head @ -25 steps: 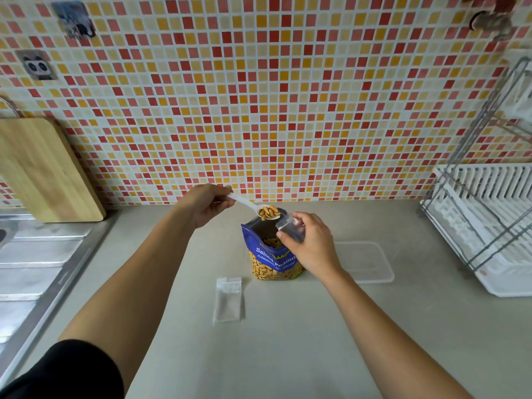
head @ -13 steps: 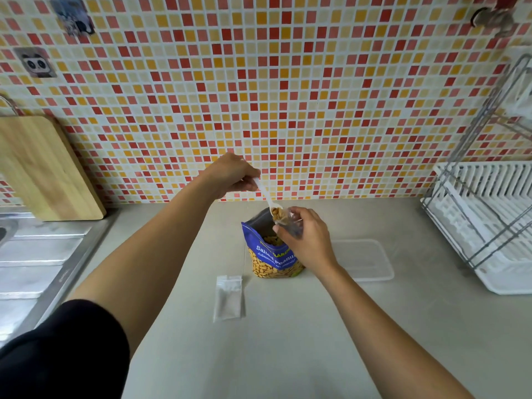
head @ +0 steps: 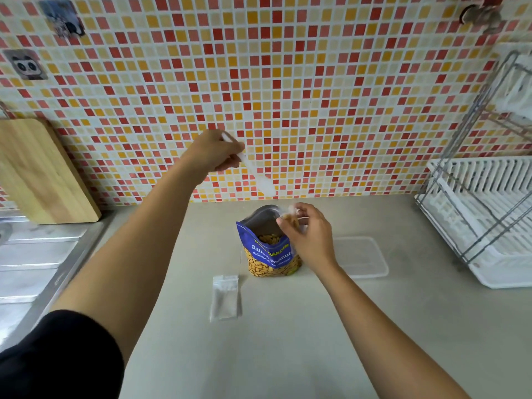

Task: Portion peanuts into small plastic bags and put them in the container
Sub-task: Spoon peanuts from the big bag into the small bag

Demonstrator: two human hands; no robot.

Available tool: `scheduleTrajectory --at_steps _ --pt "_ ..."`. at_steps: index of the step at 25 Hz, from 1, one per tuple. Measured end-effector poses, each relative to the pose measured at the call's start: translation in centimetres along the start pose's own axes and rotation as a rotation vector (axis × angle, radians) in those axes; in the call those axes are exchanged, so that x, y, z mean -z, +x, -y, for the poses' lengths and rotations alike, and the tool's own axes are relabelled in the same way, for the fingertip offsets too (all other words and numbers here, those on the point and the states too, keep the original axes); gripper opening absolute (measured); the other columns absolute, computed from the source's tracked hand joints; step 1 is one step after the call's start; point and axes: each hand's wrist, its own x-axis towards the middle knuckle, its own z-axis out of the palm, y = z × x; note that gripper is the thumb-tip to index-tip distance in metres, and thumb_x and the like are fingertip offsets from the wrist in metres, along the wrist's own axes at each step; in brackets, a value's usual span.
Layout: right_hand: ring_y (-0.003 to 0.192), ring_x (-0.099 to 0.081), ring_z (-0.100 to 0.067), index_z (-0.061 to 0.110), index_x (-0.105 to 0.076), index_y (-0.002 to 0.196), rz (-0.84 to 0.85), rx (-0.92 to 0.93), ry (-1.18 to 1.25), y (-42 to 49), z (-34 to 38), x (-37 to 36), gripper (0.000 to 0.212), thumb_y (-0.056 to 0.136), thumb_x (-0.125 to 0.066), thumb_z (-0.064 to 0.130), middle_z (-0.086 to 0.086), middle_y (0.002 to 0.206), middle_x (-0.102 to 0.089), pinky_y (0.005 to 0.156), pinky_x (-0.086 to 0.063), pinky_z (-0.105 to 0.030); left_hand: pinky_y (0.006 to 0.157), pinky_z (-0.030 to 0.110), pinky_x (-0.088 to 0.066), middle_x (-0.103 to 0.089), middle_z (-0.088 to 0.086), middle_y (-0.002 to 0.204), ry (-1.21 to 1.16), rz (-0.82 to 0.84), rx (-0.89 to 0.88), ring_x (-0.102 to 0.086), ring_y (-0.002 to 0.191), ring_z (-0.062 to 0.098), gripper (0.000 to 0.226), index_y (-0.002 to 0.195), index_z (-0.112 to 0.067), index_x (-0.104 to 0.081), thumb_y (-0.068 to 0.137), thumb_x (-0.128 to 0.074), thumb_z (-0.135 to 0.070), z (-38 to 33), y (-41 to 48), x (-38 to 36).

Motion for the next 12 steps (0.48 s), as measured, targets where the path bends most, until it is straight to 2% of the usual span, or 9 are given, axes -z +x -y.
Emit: scheduleTrajectory --at_steps 3,6,9,12 --pt "0.089 -0.062 -0.011 0.018 -0.056 0.111 -0.051 -0.021 0.018 -0.2 0.1 0.6 0.048 0.074 -0.075 0.040 0.004 0.101 -0.064 0.072 -0.050 -0.019 0.058 0.023 -0.040 -0.062 0.005 0.088 0.079 0.098 0.068 -0.056 0.079 0.017 0.018 0.098 -0.008 -0.061 0.090 -0.061 -0.023 4.2 0.0 -2.5" --pt "0.083 -0.063 -0.008 0.019 -0.055 0.105 -0.103 -0.015 0.021 -0.4 0.6 1.0 0.044 0.073 -0.076 0.041 0.008 0.094 -0.062 0.068 -0.053 -0.019 0.074 0.030 -0.043 -0.062 0.005 0.094 0.228 0.202 0.075 -0.054 0.091 0.020 0.022 0.099 -0.006 -0.062 0.087 -0.064 -0.024 7.4 -0.4 -6.1" --pt "0.080 -0.063 -0.008 0.018 -0.054 0.103 -0.125 -0.006 0.005 -0.6 1.1 1.4 0.045 0.073 -0.075 0.043 0.008 0.091 -0.062 0.062 -0.048 -0.012 0.083 0.033 -0.046 -0.061 0.010 0.110 0.492 0.176 -0.011 -0.054 0.102 0.025 0.033 0.107 -0.004 -0.061 0.085 -0.065 -0.029 9.2 -0.6 -7.9" --pt "0.083 -0.064 -0.011 0.020 -0.053 0.101 -0.136 -0.001 -0.003 -0.4 1.3 1.6 0.044 0.072 -0.074 0.047 0.007 0.090 -0.064 0.066 -0.052 -0.019 0.080 0.030 -0.042 -0.045 0.005 0.113 0.456 0.118 -0.019 -0.046 0.101 0.021 0.046 0.114 -0.009 -0.051 0.080 -0.070 -0.035 9.3 -1.0 -7.8"
